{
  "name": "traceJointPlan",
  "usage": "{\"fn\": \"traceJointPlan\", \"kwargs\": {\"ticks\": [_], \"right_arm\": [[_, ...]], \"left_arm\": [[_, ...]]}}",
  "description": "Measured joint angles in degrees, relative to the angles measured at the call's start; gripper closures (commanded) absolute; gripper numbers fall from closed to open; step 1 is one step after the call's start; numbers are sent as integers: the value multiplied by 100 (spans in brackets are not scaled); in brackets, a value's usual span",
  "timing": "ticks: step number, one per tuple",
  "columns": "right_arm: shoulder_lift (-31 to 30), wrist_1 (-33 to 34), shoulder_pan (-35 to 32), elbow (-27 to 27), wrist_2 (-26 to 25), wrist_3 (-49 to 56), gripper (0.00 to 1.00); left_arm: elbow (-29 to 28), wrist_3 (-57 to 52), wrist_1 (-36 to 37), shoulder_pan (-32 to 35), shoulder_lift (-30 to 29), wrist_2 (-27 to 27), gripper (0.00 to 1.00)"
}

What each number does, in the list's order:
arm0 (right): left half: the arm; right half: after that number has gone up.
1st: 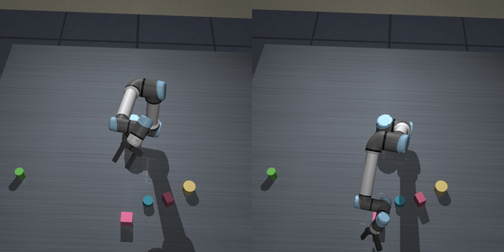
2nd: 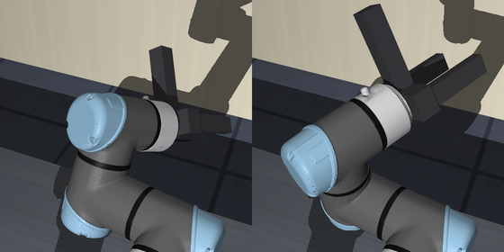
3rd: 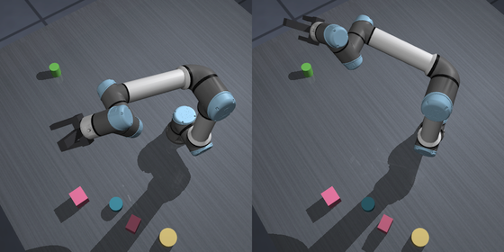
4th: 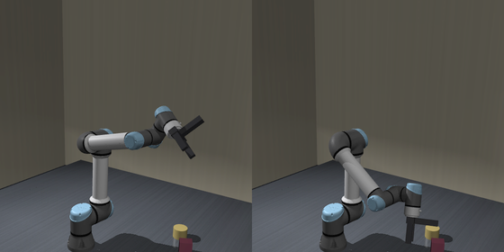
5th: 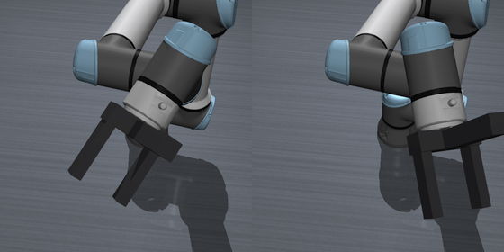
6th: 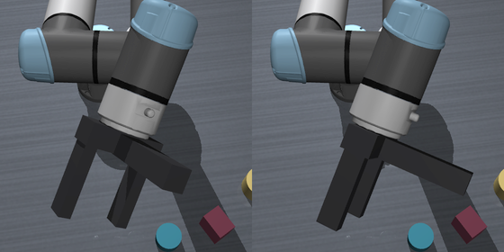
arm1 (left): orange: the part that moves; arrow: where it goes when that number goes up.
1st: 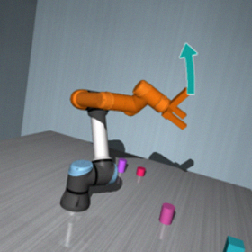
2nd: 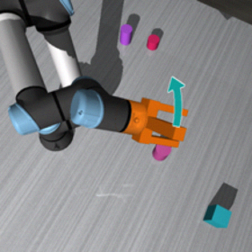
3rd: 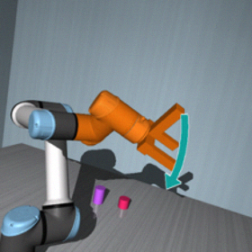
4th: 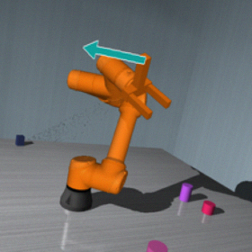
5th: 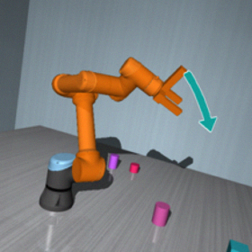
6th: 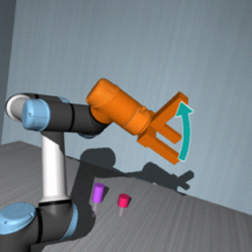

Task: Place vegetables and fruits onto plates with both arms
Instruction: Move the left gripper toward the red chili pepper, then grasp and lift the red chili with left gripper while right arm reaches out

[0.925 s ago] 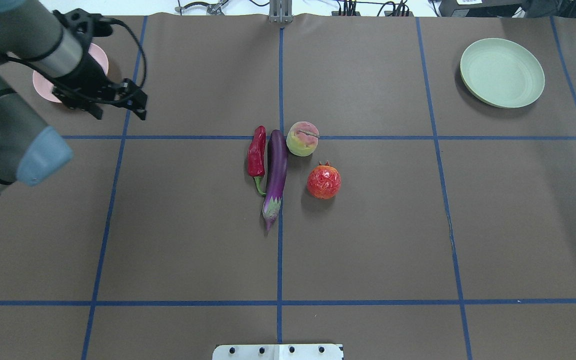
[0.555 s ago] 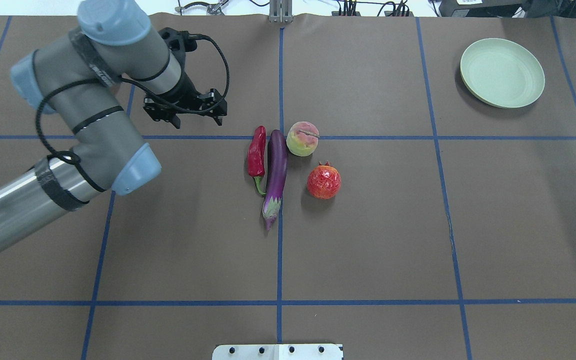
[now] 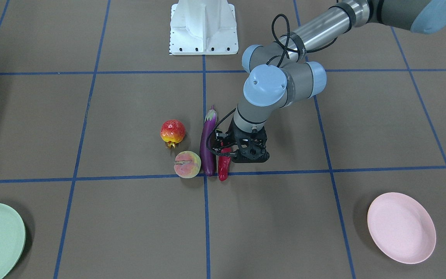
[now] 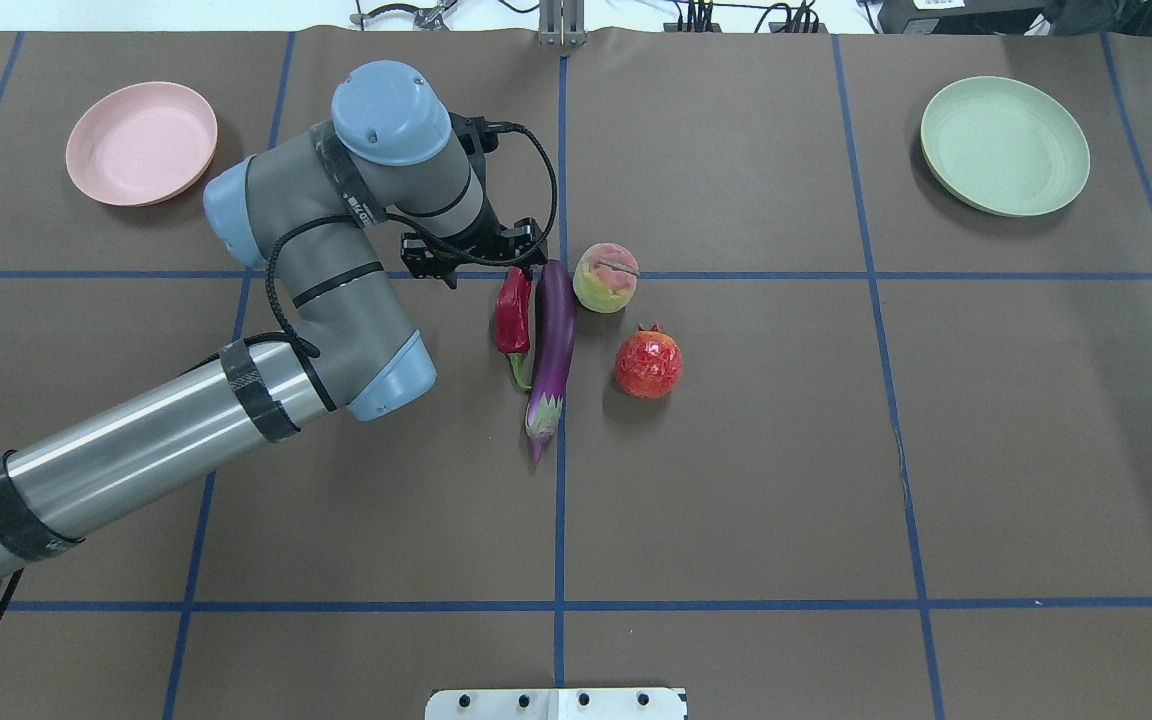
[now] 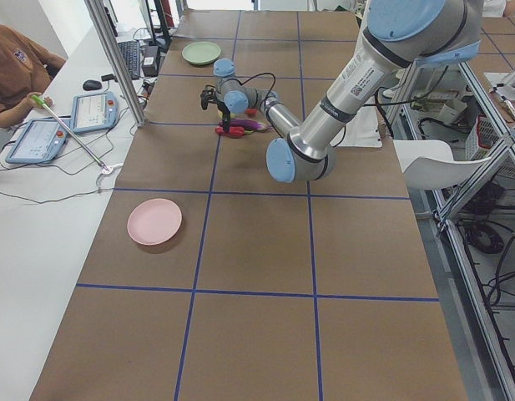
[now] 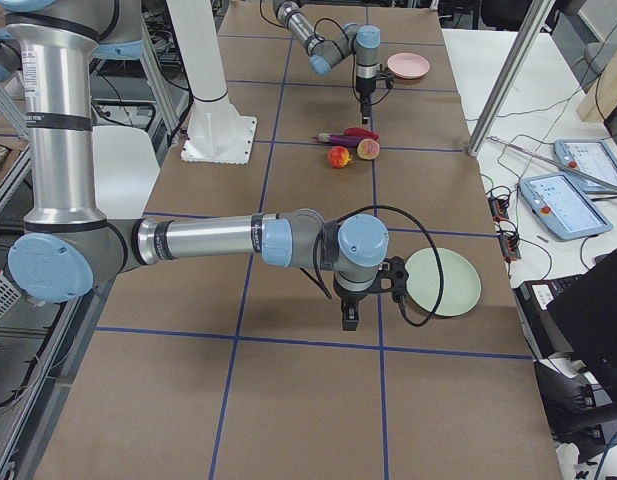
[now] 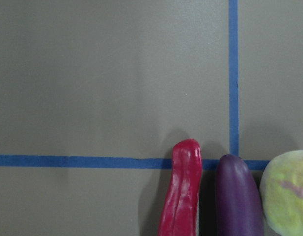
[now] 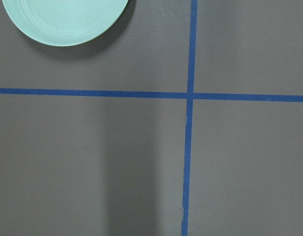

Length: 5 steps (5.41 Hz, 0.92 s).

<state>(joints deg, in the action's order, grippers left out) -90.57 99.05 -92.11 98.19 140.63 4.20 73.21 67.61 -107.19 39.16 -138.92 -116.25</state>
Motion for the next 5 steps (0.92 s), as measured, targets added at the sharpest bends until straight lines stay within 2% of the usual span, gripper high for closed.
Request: {"fn": "traceJointPlan", "kwargs": {"ticks": [1,2,4,5], "right_arm": [[107,0,17,14,95,-44,0],[357,0,130,29,177,-323,0],[905,-3,563,73,208,-1215,0],[1061,-7,742,122,210,-1505,0]], "left_arm": [[-272,5,-156,-13,-94,24,14],[-401,6,-236,-39,-120,33,20],[-472,6,-266,-109,-126,40,33],[-486,4,-267,-178,-126,41,36]]}}
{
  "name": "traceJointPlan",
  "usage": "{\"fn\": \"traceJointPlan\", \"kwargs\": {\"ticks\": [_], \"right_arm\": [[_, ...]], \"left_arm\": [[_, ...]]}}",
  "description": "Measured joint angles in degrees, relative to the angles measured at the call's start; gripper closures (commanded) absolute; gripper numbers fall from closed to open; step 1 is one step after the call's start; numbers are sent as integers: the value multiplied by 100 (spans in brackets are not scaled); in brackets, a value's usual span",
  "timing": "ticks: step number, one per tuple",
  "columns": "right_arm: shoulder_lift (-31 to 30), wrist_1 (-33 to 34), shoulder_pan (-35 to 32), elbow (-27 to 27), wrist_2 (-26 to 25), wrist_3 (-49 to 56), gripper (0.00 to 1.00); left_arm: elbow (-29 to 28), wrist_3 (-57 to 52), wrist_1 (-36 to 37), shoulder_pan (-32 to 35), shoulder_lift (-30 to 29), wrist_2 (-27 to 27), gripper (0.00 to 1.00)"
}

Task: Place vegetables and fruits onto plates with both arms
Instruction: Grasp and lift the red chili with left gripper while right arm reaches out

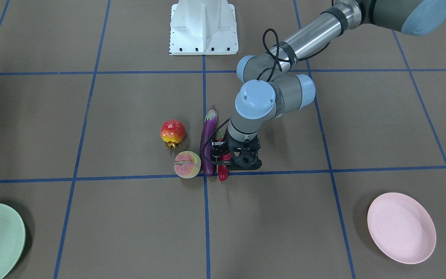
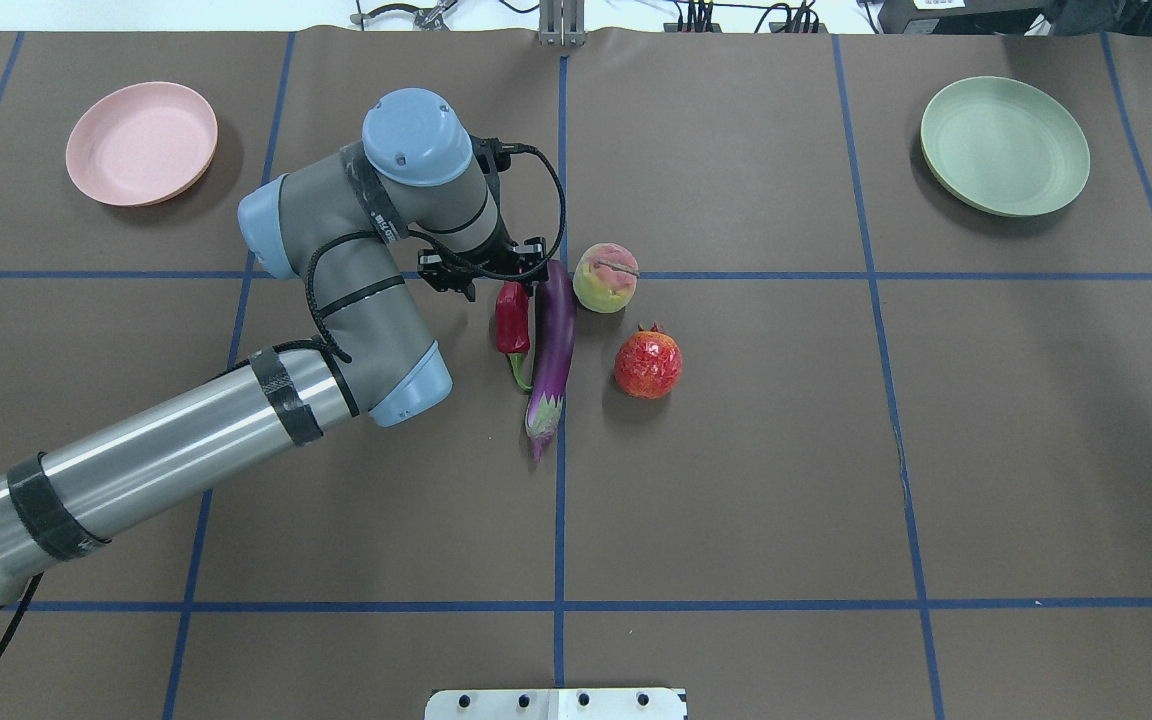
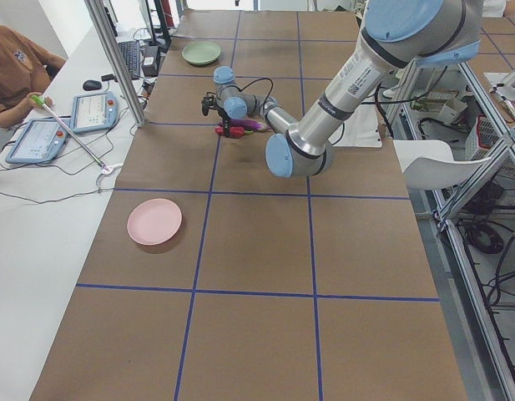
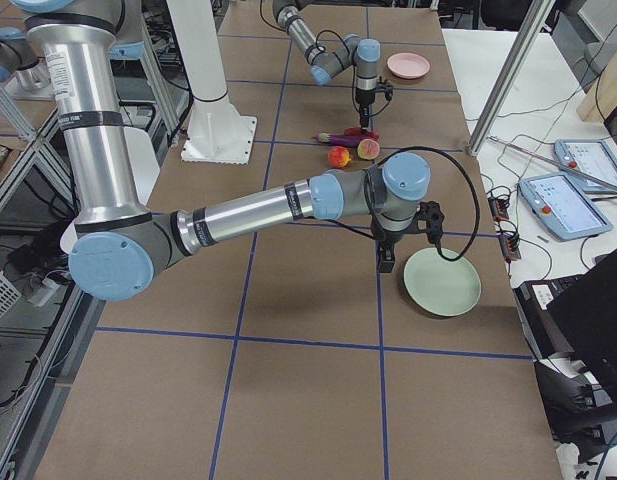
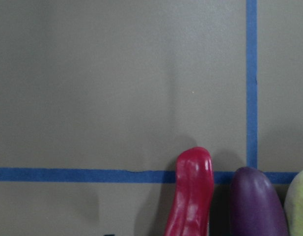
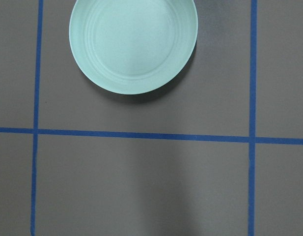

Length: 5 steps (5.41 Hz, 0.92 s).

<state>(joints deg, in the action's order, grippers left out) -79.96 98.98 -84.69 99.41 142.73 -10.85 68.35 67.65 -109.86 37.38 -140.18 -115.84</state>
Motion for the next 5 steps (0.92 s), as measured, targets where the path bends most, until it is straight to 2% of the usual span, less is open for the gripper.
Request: {"fn": "traceJointPlan", "kwargs": {"ticks": [1,2,3,5], "right_arm": [[118,1,140,52,0,-202,0],[236,3,281,112,1,-443,0],[315,0,402,182,0,-680,0],[712,-2,779,271,-2,-1577,0]], "left_arm": [[-21,-4,0,-65,0,0,48],[-44,-6,-16,-103,2,0,84],[-57,-1,-40,-109,6,-3,100],[-22,15,-65,15,8,-30,100]]}}
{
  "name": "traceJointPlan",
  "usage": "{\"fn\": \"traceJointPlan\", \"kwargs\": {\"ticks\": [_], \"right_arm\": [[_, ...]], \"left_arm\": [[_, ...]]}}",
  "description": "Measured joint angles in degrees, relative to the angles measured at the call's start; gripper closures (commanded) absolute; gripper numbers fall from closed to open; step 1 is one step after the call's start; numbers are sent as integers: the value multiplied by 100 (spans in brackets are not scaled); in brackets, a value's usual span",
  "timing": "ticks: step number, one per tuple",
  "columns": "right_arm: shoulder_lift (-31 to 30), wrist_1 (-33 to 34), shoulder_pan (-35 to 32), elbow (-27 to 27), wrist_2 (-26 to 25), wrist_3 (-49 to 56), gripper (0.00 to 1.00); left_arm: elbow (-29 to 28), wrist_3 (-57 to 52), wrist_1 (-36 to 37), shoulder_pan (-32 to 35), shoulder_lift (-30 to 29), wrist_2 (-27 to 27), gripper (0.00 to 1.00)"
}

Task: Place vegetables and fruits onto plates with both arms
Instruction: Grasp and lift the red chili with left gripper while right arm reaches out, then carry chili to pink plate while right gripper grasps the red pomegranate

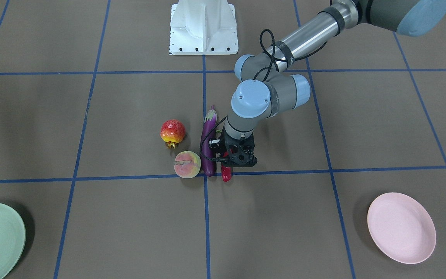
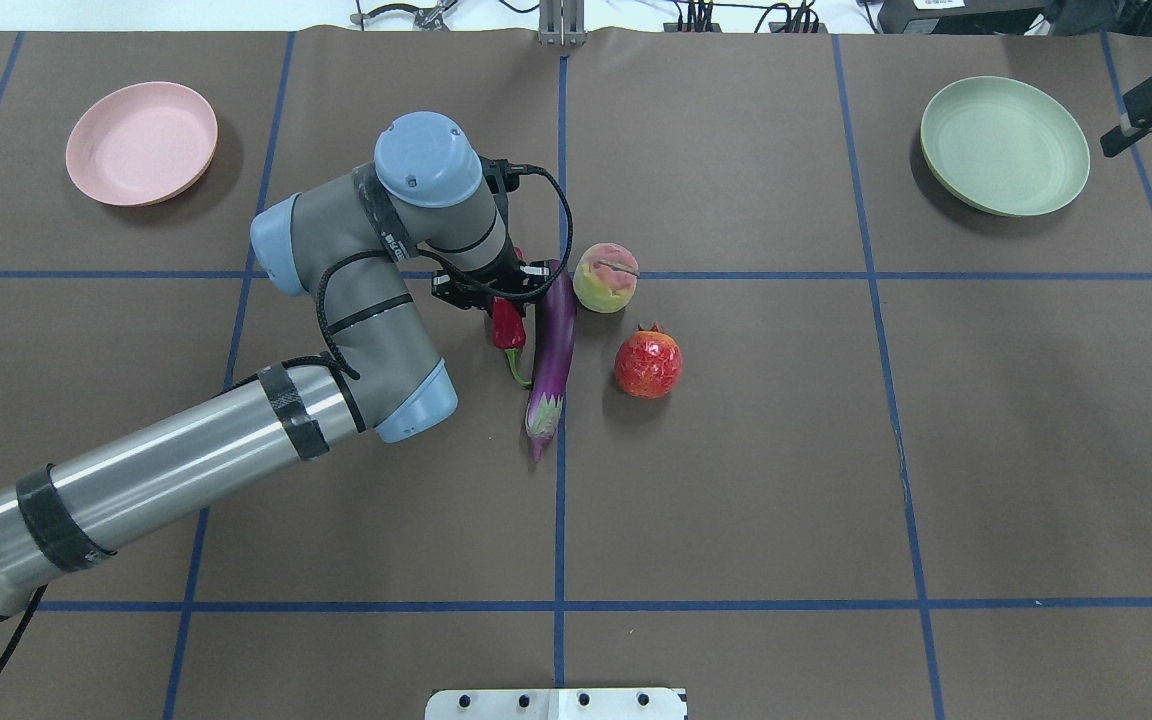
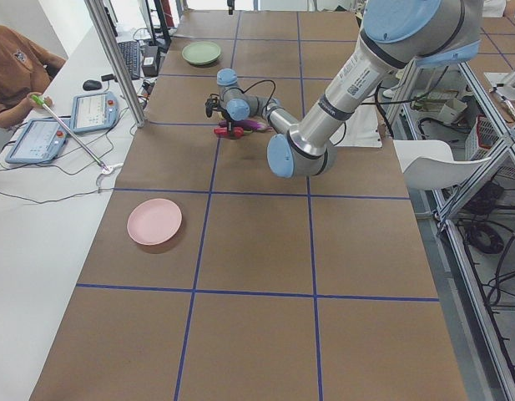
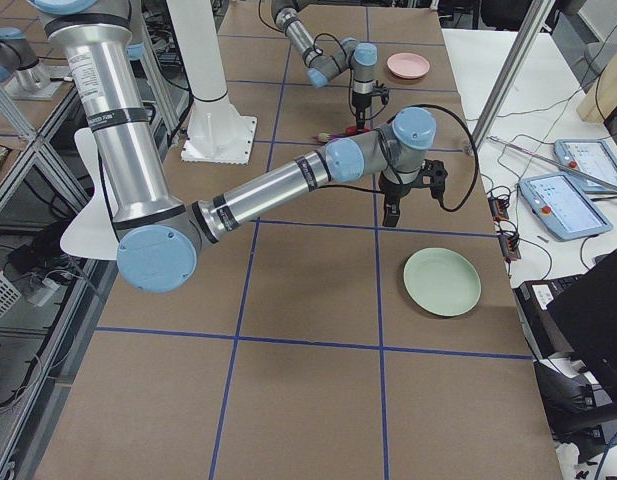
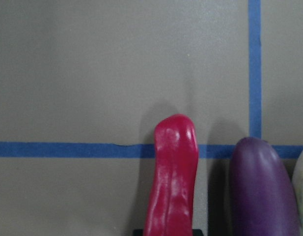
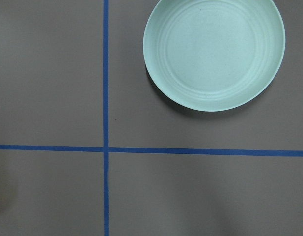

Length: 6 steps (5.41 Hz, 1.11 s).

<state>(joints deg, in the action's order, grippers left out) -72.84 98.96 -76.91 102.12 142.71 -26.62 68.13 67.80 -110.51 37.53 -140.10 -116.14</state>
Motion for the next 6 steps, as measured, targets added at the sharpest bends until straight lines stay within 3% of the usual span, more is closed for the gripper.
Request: {"fn": "traceJointPlan", "kwargs": {"ticks": [2,3,4,6], "right_arm": [[625,-180,735,78,-121,-1408,0],[771,-702,1253,76,-487,-2337,0],[831,-1366,1918,64,-1106,-3364,0],[1172,-1789,3156,-109,-2331,-4483,0]], "left_arm": [[61,-45,52,517,10,-156,100],[66,-62,64,807,27,-391,100],[66,-77,74,1107,43,-615,100],[54,-649,241,1713,189,-886,100]]}}
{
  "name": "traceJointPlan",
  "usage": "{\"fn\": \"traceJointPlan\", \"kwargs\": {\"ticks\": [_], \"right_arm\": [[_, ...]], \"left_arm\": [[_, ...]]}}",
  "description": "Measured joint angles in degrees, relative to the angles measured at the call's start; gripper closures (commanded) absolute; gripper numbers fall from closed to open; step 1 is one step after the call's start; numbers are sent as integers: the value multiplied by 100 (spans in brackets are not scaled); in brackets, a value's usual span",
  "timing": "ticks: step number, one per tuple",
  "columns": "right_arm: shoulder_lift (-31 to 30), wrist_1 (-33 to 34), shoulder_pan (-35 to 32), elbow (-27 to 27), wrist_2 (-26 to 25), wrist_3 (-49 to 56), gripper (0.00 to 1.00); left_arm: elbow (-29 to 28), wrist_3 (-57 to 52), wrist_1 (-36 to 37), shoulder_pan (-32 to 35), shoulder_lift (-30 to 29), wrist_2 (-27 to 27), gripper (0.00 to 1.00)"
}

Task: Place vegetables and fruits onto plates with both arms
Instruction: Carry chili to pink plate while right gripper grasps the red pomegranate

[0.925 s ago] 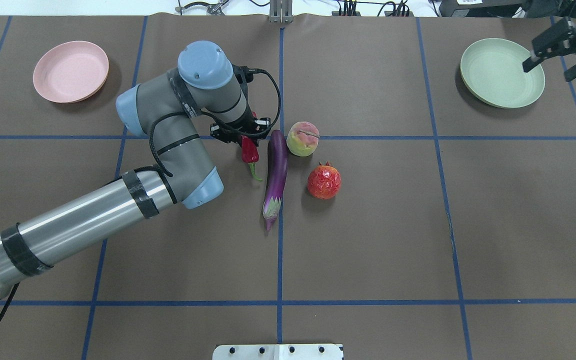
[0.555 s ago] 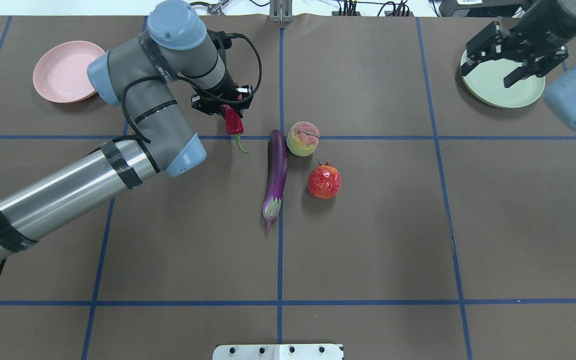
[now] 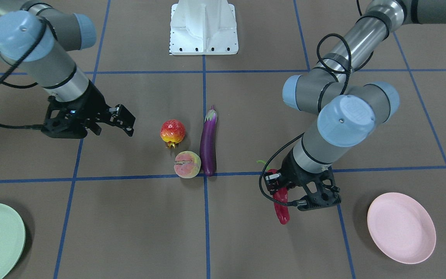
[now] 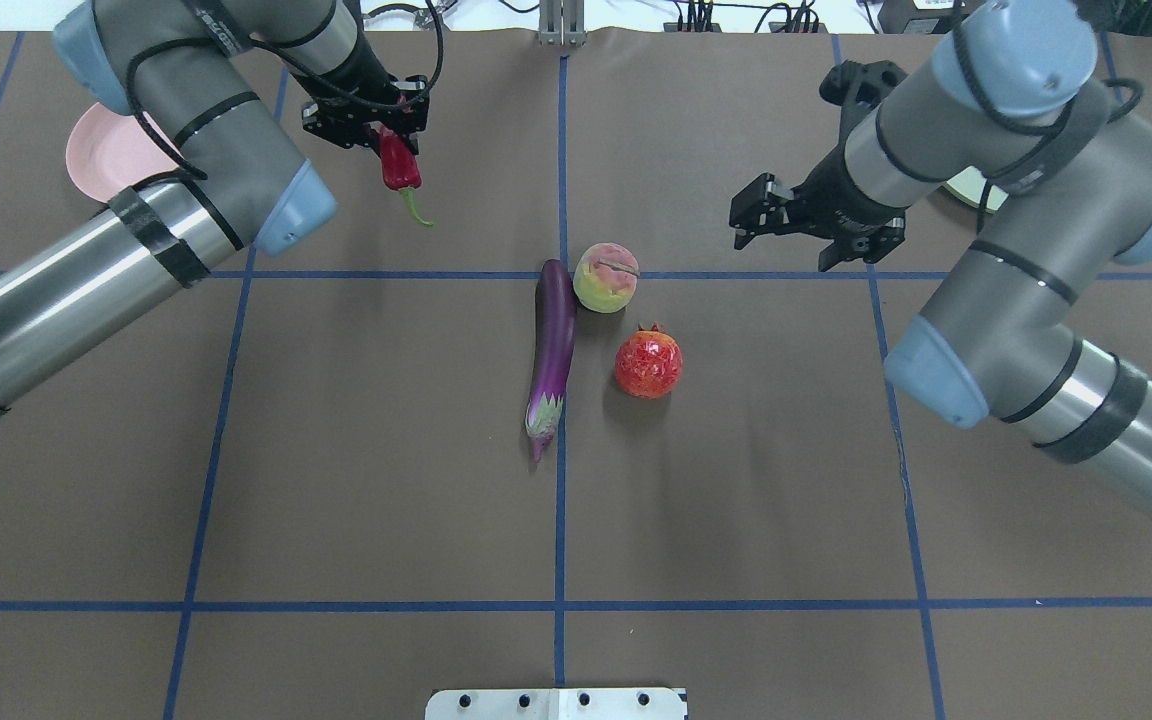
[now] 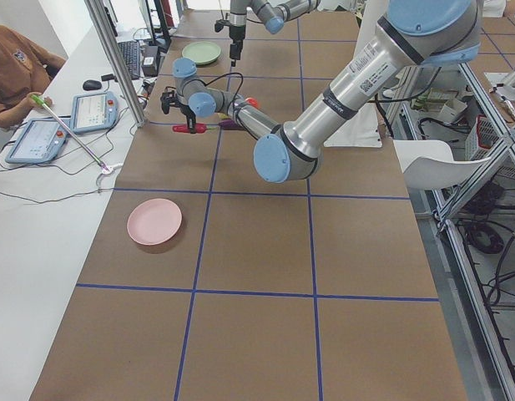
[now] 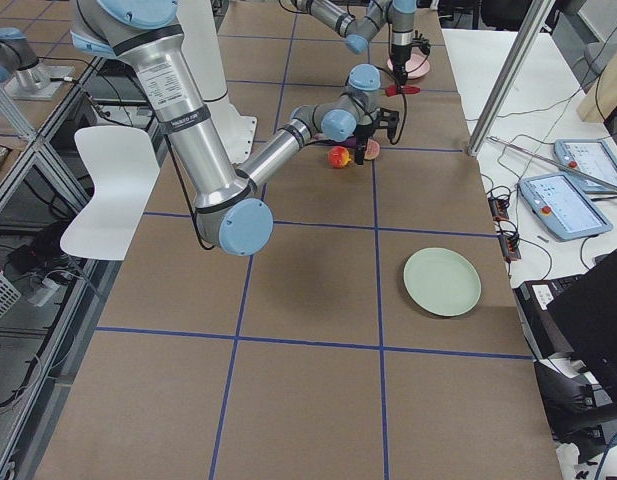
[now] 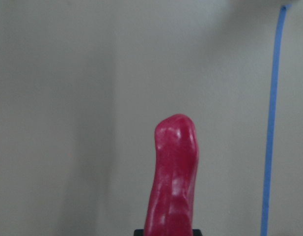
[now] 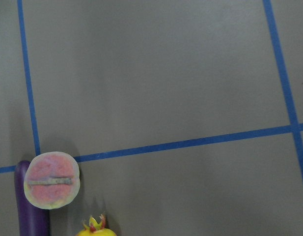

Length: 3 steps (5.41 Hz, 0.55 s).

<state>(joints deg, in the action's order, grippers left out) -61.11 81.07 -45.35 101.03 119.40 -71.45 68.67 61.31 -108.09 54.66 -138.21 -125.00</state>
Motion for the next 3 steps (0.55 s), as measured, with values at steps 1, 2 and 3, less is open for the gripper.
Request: {"fn": "traceJointPlan", "kwargs": {"ticks": [1,2,3], "right_arm": [[336,-10,338,-307,-284,-230,0],[669,-18,556,-691,-444,-360,0],[824,-15,693,-899,-530,-395,0]], "left_arm": [[-13,-440,87,305,168,-30,100],[-28,-911,213,590,308,-39,100],[-34,-1284,403,800,358,-42,100]]}}
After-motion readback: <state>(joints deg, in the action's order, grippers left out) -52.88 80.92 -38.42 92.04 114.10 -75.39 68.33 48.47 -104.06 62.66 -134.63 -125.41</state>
